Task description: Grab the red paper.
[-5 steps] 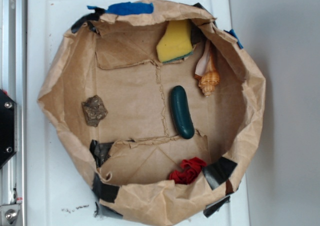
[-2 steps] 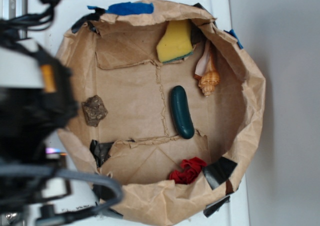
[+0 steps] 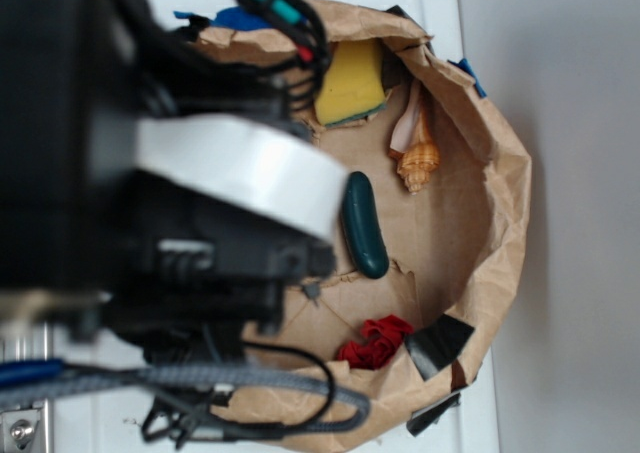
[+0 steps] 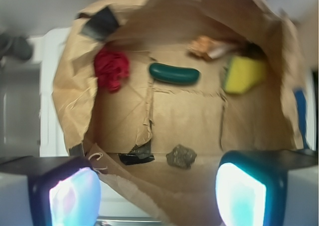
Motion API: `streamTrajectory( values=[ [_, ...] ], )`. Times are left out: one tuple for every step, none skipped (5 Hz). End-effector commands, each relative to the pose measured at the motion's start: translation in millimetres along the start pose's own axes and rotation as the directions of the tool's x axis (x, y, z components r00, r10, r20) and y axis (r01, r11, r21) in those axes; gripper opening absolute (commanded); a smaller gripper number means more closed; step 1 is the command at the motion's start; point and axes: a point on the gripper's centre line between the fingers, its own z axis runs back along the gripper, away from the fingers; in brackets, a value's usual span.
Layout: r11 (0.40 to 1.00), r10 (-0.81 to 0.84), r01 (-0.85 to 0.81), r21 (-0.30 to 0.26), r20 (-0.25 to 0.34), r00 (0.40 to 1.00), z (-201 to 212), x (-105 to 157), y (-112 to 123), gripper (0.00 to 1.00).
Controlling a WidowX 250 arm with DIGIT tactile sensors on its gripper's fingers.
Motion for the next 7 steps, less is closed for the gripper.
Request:
streamTrajectory(
  values=[
    [0.972, -0.212, 0.221, -0.082, 0.104, 0.972, 18, 10, -4, 1.0],
    [0.972, -0.212, 0.221, -0.082, 0.104, 0.972, 18, 10, -4, 1.0],
    [0.972, -0.212, 0.221, -0.082, 0.104, 0.972, 18, 10, -4, 1.0],
    [0.984, -0.174, 0.16, 0.084, 0.199, 0.964, -25, 27, -11, 1.0],
    [0.983, -0.169, 0.156, 0.097, 0.145, 0.975, -48, 31, -2, 1.0],
    [0.976, -0.219, 0.219, 0.005, 0.095, 0.971, -50, 27, 9, 1.0],
    [0.964, -0.257, 0.261, -0.054, 0.068, 0.964, -57, 27, 24, 1.0]
  ],
)
